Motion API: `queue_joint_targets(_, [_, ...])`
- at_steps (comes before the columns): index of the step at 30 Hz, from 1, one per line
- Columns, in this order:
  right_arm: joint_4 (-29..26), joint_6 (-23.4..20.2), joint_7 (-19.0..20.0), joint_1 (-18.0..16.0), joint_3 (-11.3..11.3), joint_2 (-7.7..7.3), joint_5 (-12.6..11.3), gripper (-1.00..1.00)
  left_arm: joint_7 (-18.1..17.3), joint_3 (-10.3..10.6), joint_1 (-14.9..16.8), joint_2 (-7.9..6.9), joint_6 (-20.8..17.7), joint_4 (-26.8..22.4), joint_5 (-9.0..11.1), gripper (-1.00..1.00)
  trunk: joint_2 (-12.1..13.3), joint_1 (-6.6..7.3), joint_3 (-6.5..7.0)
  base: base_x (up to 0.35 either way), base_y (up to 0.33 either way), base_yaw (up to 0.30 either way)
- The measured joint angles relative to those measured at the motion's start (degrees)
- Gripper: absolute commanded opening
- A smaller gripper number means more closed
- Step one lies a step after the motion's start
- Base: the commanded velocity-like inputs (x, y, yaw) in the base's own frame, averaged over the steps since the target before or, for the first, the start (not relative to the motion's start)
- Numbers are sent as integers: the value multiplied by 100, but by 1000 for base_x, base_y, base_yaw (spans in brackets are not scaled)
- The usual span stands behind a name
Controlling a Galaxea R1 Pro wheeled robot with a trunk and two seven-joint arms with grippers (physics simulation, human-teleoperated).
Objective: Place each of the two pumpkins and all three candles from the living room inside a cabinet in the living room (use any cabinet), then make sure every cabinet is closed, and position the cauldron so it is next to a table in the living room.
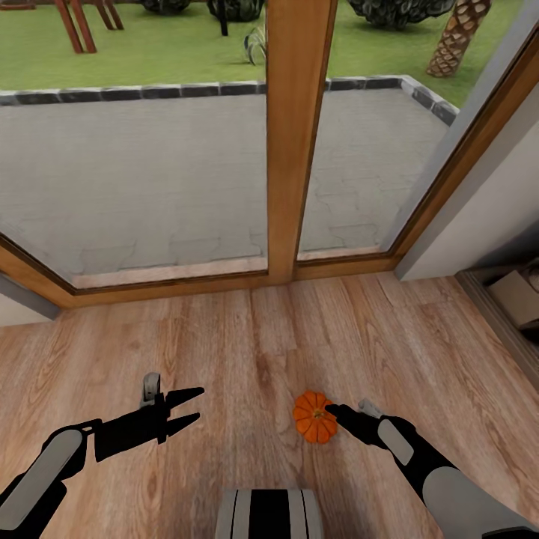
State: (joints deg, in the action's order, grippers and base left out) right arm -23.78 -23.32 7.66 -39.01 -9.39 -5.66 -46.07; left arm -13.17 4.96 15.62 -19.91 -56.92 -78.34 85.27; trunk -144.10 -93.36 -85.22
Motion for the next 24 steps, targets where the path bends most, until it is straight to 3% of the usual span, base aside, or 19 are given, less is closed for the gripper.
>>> queue_joint_targets(7, [0,6,78,0,-4,0,1,100,3,0,0,0,0,0,0,100,0,0,0,0,0,0])
queue_joint_targets(14, [0,-1,594,0,-4,-2,22,100,2,0,0,0,0,0,0,100,0,0,0,0,0,0])
queue_joint_targets(24, [1,-2,676,0,-4,-25,28,100,2,0,0,0,1,2,0,100,0,0,0,0,-94,0])
